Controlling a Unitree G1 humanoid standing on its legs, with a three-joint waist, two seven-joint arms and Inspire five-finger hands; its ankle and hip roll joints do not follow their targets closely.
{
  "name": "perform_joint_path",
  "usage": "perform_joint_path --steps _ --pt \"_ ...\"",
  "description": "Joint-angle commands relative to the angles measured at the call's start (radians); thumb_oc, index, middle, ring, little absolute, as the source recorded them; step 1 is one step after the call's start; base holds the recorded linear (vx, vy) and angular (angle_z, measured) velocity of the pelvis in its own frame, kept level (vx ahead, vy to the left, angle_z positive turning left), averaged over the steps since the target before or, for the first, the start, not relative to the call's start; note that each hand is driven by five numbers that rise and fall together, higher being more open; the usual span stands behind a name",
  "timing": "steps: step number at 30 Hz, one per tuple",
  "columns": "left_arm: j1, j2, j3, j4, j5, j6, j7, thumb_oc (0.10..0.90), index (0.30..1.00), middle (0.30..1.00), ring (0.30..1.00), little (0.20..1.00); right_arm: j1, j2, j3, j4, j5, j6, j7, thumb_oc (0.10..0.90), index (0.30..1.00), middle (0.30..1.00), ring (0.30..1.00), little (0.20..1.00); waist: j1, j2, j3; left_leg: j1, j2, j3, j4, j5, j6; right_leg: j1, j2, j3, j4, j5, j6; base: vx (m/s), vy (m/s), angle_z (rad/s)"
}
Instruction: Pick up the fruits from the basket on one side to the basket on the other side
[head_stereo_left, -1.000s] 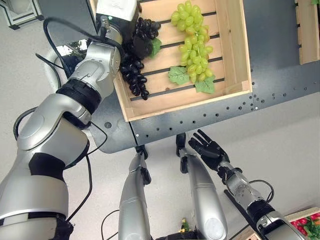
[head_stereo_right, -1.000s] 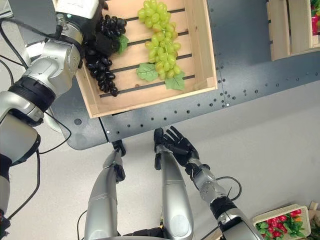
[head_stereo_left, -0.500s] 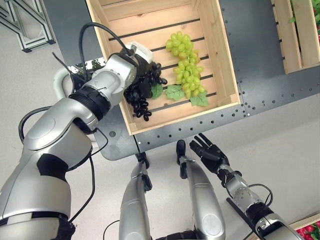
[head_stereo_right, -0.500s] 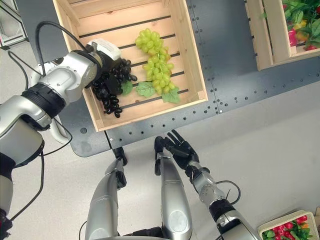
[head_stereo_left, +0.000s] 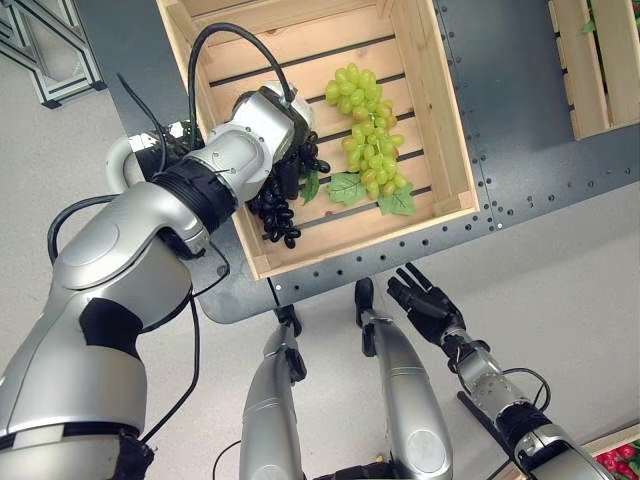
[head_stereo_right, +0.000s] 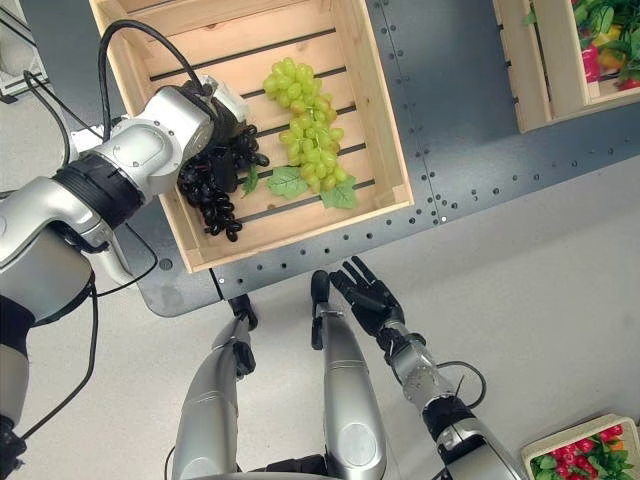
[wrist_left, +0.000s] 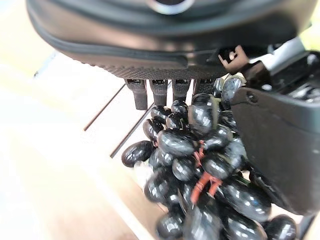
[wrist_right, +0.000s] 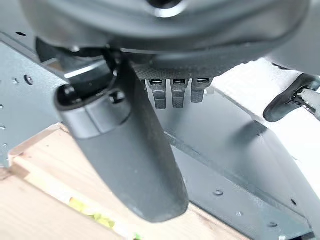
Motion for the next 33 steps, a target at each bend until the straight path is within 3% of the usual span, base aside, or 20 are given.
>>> perform_joint_path --steps 1,5,10,12,15,16,17,18,20,22,23,24,25,27,28,29,33 --pt "0.119 0.060 0.005 0.053 0.092 -0.075 -0.039 0.400 0.300 0.300 0.300 0.300 0.007 -0.023 -0.035 -0.036 0.071 -0.066 0.088 0.800 0.900 0.900 0.900 0.900 -0.007 -0.005 0.007 -0.008 0.035 0.036 0.117 -0.154 -0.046 0.057 0.010 -0.021 -0.148 0.052 0.040 -0.03 -0.020 -0.03" --pt "0.111 0.076 -0.001 0.028 0.151 -0.095 -0.011 0.400 0.300 0.300 0.300 0.300 0.019 -0.019 -0.040 -0.035 0.087 -0.075 0.101 0.800 0.900 0.900 0.900 0.900 -0.002 -0.006 0.007 -0.006 0.034 0.034 0.113 -0.155 -0.045 0.062 0.008 -0.025 -0.153 0.054 0.042 0.00 0.000 0.00" --pt "0.104 0.091 -0.002 0.002 0.156 -0.097 0.129 0.400 0.300 0.300 0.300 0.300 0.026 -0.015 -0.039 -0.025 0.082 -0.074 0.121 0.800 0.900 0.900 0.900 0.900 0.003 -0.006 0.007 0.011 0.031 0.034 0.106 -0.156 -0.042 0.077 0.007 -0.028 -0.158 0.053 0.042 0.00 0.000 0.00" --pt "0.103 0.097 0.008 -0.001 0.095 -0.074 0.222 0.400 0.300 0.300 0.300 0.300 0.029 -0.011 -0.037 -0.019 0.076 -0.077 0.131 0.800 0.900 0.900 0.900 0.900 0.008 -0.007 0.007 0.026 0.029 0.034 0.102 -0.158 -0.041 0.094 0.006 -0.030 -0.162 0.052 0.043 0.00 0.000 0.00" --pt "0.122 0.109 0.057 0.003 -0.113 -0.055 0.429 0.400 0.300 0.300 0.300 0.300 0.044 -0.011 -0.043 -0.031 0.052 -0.084 0.131 0.800 0.900 0.900 0.900 0.900 0.018 -0.005 0.007 0.061 0.026 0.028 0.097 -0.160 -0.039 0.131 0.004 -0.034 -0.164 0.045 0.042 0.00 0.000 0.00" --pt "0.126 0.111 0.064 0.005 -0.130 -0.063 0.454 0.400 0.300 0.300 0.300 0.300 0.047 -0.010 -0.044 -0.034 0.048 -0.084 0.131 0.800 0.900 0.900 0.900 0.900 0.019 -0.004 0.007 0.067 0.025 0.027 0.096 -0.161 -0.038 0.137 0.004 -0.034 -0.165 0.044 0.041 0.00 0.000 0.00" --pt "0.142 0.119 0.100 0.025 -0.184 -0.104 0.563 0.400 0.300 0.300 0.300 0.300 0.057 -0.009 -0.051 -0.041 0.037 -0.084 0.130 0.800 0.900 0.900 0.900 0.900 0.025 -0.002 0.007 0.093 0.023 0.024 0.094 -0.162 -0.037 0.163 0.002 -0.036 -0.165 0.040 0.041 0.00 0.000 0.00" --pt "0.145 0.121 0.105 0.029 -0.192 -0.109 0.575 0.400 0.300 0.300 0.300 0.300 0.059 -0.009 -0.051 -0.042 0.036 -0.084 0.129 0.800 0.900 0.900 0.900 0.900 0.026 -0.002 0.007 0.097 0.023 0.024 0.093 -0.162 -0.037 0.168 0.001 -0.036 -0.166 0.040 0.041 0.00 0.000 0.00" --pt "0.172 0.134 0.147 0.039 -0.338 -0.143 0.682 0.400 0.300 0.300 0.300 0.300 0.079 -0.008 -0.054 -0.052 0.029 -0.086 0.128 0.800 0.900 0.900 0.900 0.900 0.033 0.000 0.007 0.154 0.020 0.013 0.086 -0.178 -0.045 0.226 -0.001 -0.037 -0.169 0.022 0.049 0.03 0.031 0.01" --pt "0.212 0.136 0.225 0.030 -0.526 -0.168 0.761 0.400 0.300 0.300 0.300 0.300 0.092 -0.003 -0.054 -0.074 0.020 -0.090 0.112 0.800 0.900 0.900 0.900 0.900 0.040 0.001 0.007 0.199 0.017 0.013 0.070 -0.177 -0.045 0.267 -0.002 -0.039 -0.176 0.017 0.049 0.01 0.042 0.04" --pt "0.265 0.129 0.325 0.024 -0.642 -0.208 0.794 0.400 0.300 0.300 0.300 0.300 0.108 0.006 -0.058 -0.093 -0.002 -0.091 0.100 0.800 0.900 0.900 0.900 0.900 0.044 0.003 0.007 0.247 0.013 0.011 0.057 -0.177 -0.045 0.314 -0.003 -0.039 -0.185 0.014 0.048 0.00 0.045 0.03" --pt "0.273 0.127 0.340 0.025 -0.663 -0.218 0.799 0.400 0.300 0.300 0.300 0.300 0.111 0.008 -0.059 -0.095 -0.008 -0.091 0.099 0.800 0.900 0.900 0.900 0.900 0.044 0.003 0.007 0.256 0.013 0.011 0.054 -0.177 -0.045 0.323 -0.003 -0.040 -0.188 0.013 0.048 0.01 0.064 0.01" --pt "0.320 0.117 0.419 0.011 -0.747 -0.248 0.821 0.400 0.300 0.300 0.300 0.300 0.126 0.017 -0.064 -0.104 -0.037 -0.096 0.099 0.800 0.900 0.900 0.900 0.900 0.047 0.004 0.007 0.299 0.012 0.012 0.038 -0.177 -0.046 0.365 -0.003 -0.041 -0.205 0.013 0.047 0.01 0.052 -0.03" --pt "0.397 0.089 0.525 -0.020 -0.824 -0.286 0.850 0.400 0.300 0.300 0.300 0.300 0.153 0.030 -0.069 -0.128 -0.074 -0.098 0.095 0.800 0.900 0.900 0.900 0.900 0.047 0.005 -0.003 0.358 0.012 0.015 0.011 -0.176 -0.050 0.423 -0.002 -0.041 -0.235 0.015 0.045 0.02 0.062 -0.04" --pt "0.398 0.089 0.526 -0.021 -0.824 -0.285 0.850 0.400 0.300 0.300 0.300 0.300 0.154 0.029 -0.069 -0.129 -0.074 -0.098 0.095 0.800 0.900 0.900 0.900 0.900 0.047 0.005 -0.003 0.359 0.012 0.015 0.010 -0.176 -0.050 0.424 -0.002 -0.041 -0.236 0.015 0.045 0.05 0.081 -0.05" --pt "0.464 0.066 0.599 -0.056 -0.877 -0.309 0.868 0.400 0.300 0.300 0.300 0.300 0.177 0.035 -0.073 -0.152 -0.112 -0.100 0.086 0.800 0.900 0.900 0.900 0.900 0.045 0.008 -0.034 0.398 0.011 0.019 -0.019 -0.173 -0.054 0.464 -0.002 -0.040 -0.265 0.016 0.042 0.05 0.069 -0.01" --pt "0.587 0.042 0.692 -0.147 -0.986 -0.341 0.881 0.400 0.300 0.300 0.300 0.300 0.235 0.039 -0.084 -0.212 -0.185 -0.131 0.059 0.800 0.900 0.900 0.900 0.900 0.043 0.024 -0.097 0.484 0.004 0.020 -0.086 -0.169 -0.062 0.547 -0.004 -0.040 -0.325 0.018 0.042 0.06 0.078 -0.01"
